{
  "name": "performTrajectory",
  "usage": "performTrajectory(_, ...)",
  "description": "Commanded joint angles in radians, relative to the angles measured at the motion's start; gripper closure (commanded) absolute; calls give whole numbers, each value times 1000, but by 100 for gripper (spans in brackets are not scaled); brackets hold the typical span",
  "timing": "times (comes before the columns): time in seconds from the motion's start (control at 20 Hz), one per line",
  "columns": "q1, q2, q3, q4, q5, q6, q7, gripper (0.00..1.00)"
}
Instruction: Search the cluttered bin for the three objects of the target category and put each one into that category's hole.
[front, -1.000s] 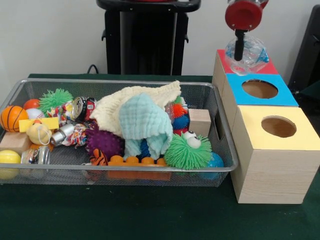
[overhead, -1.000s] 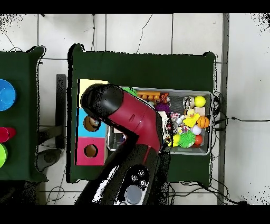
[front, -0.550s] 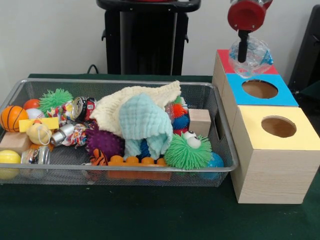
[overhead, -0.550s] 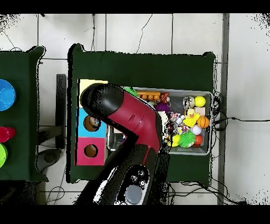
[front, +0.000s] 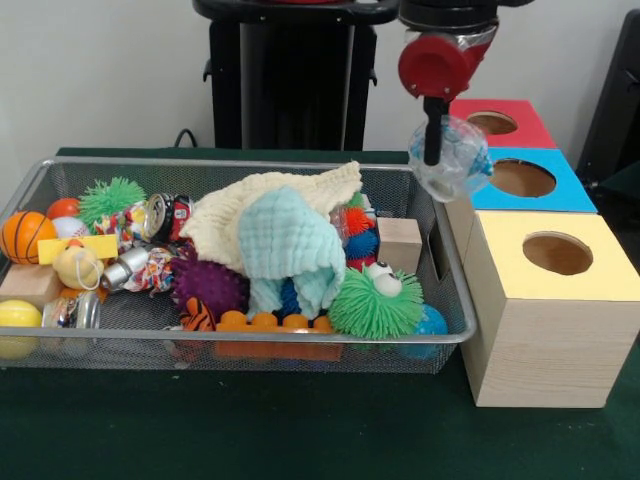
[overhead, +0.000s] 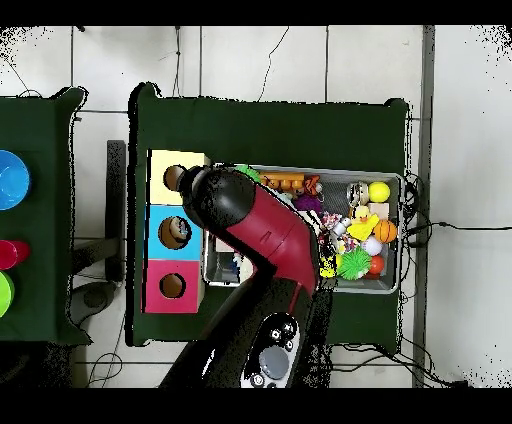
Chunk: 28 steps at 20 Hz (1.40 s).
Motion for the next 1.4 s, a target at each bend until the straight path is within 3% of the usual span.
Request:
performTrajectory(0.05, -11, 45, 145, 152, 44, -47, 137, 100)
performTrajectory(0.5, 4, -10, 150, 175, 51, 53, 171, 100)
performTrajectory(0.8, 6, -41, 138, 184, -14, 123, 111, 100)
performTrajectory(1.1, -7, -65, 117, 150, -132, 221, -19, 100)
performTrajectory(1.25, -62, -105, 175, 180, -154, 240, -165, 100)
performTrajectory(1.4, -120, -128, 235, 204, -155, 254, -245, 100)
